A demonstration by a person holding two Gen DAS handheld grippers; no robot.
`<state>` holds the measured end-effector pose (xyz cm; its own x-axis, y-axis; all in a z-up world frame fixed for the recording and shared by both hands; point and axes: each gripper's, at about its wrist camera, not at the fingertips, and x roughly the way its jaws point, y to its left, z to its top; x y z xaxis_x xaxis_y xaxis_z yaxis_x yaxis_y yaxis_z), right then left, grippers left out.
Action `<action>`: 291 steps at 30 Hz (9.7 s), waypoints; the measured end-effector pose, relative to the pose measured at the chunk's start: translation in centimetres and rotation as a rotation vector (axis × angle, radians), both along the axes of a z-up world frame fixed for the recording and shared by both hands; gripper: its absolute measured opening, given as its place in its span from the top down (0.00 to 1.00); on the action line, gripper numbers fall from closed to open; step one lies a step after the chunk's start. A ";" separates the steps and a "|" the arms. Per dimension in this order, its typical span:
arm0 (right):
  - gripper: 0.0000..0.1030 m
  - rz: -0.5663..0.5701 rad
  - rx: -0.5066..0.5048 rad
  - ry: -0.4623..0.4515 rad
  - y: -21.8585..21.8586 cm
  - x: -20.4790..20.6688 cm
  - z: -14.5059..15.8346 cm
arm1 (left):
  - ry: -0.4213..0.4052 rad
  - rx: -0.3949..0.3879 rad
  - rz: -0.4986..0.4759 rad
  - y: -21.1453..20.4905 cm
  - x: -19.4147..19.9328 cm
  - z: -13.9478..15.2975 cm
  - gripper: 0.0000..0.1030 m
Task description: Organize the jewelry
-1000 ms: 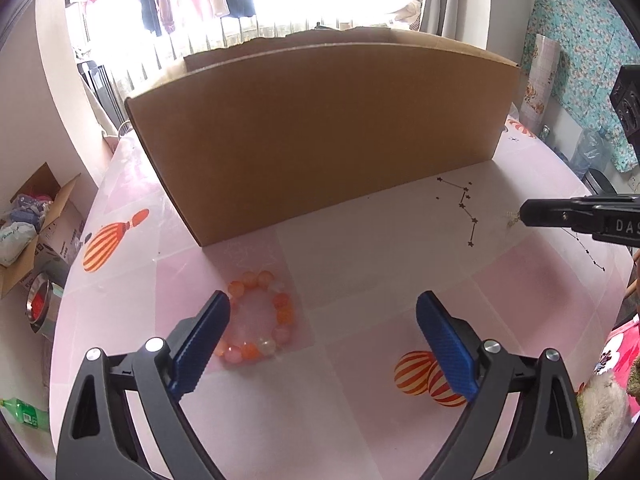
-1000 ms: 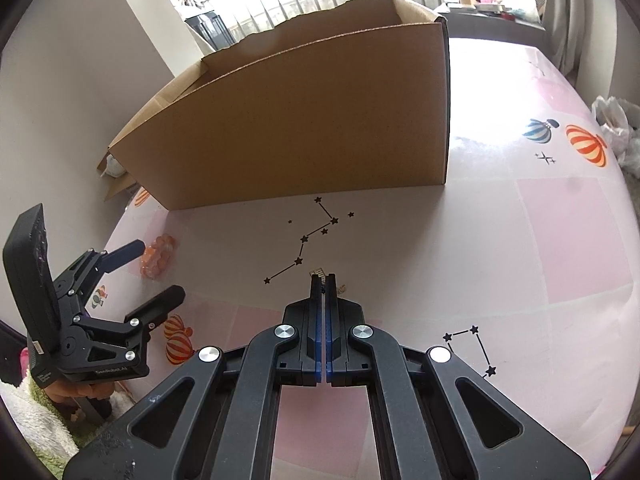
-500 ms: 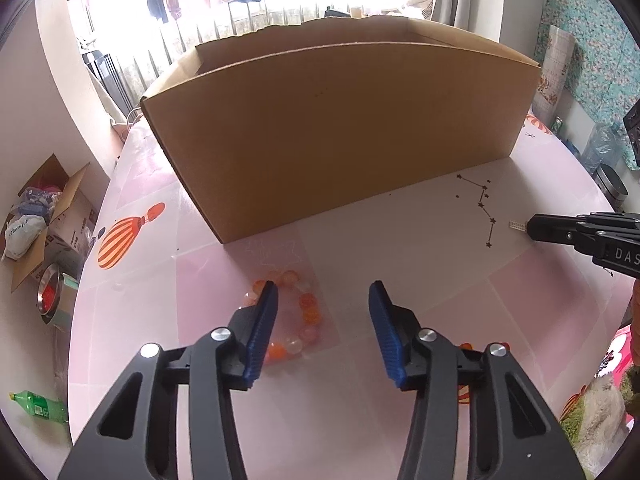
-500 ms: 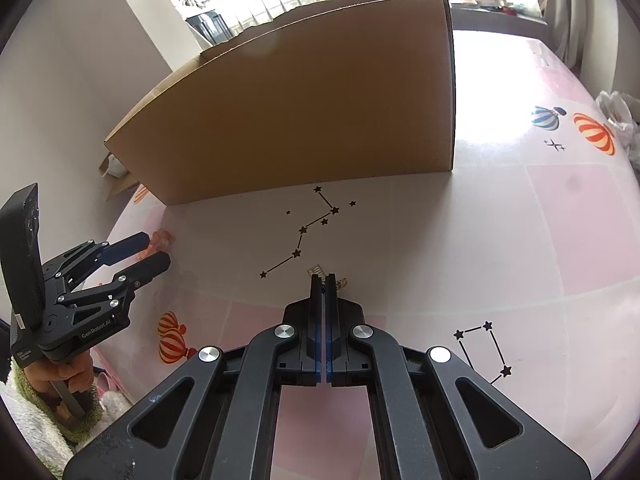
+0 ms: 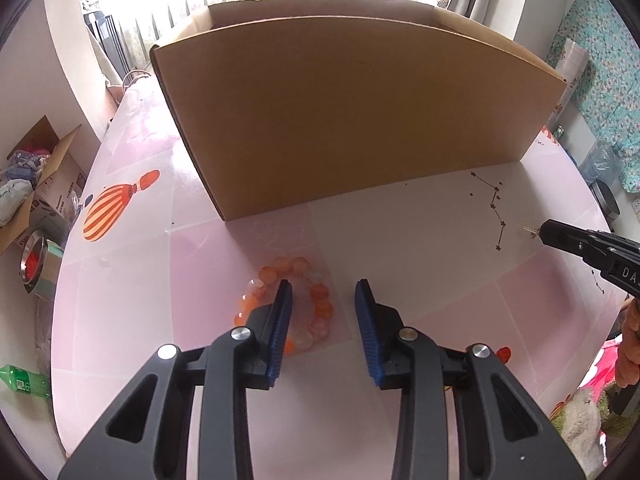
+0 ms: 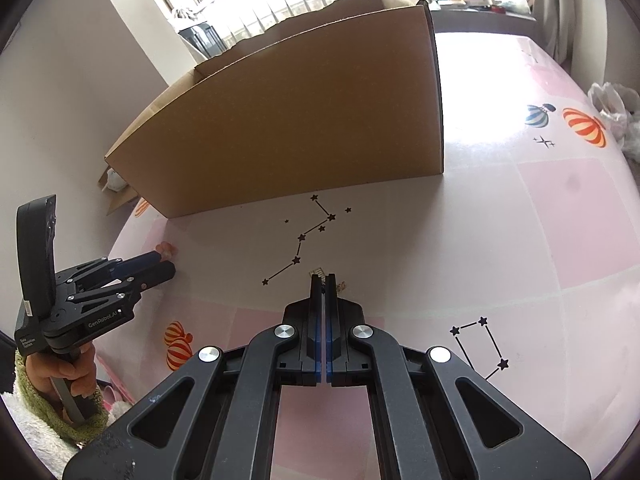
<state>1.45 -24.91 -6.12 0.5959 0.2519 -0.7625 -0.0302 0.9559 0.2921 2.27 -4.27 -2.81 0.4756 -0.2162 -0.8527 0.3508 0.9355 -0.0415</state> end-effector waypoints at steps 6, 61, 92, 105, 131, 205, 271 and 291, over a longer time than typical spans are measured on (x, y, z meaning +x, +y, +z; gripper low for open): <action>1.00 -0.024 -0.007 -0.005 0.1 -0.3 0.4 | 0.047 -0.099 -0.033 1.8 0.7 0.2 0.69; 1.00 0.011 0.036 -0.386 0.2 2.2 15.7 | -0.349 -0.345 -0.130 2.1 1.6 18.1 0.91; 1.00 0.027 0.088 -0.249 -2.9 10.9 11.2 | 0.149 -0.057 -0.210 -4.0 13.6 6.4 0.91; 1.00 -0.003 0.071 -0.259 -3.4 10.7 11.2 | 0.158 0.044 -0.184 -4.5 14.2 6.3 0.89; 1.00 0.135 -0.150 0.011 -1.2 12.8 9.7 | -0.204 -0.123 0.107 2.9 9.3 11.0 0.23; 0.43 -0.114 0.087 0.057 -4.2 -1.9 7.3 | 0.041 -0.276 0.175 5.0 -2.0 7.9 0.09; 0.08 -0.122 -0.313 -0.026 4.8 -5.7 5.7 | -0.050 0.060 0.233 0.9 -7.9 7.3 0.05; 0.08 -0.136 -0.304 -0.027 4.3 -5.8 5.8 | -0.042 0.065 0.219 0.8 -7.8 7.1 0.05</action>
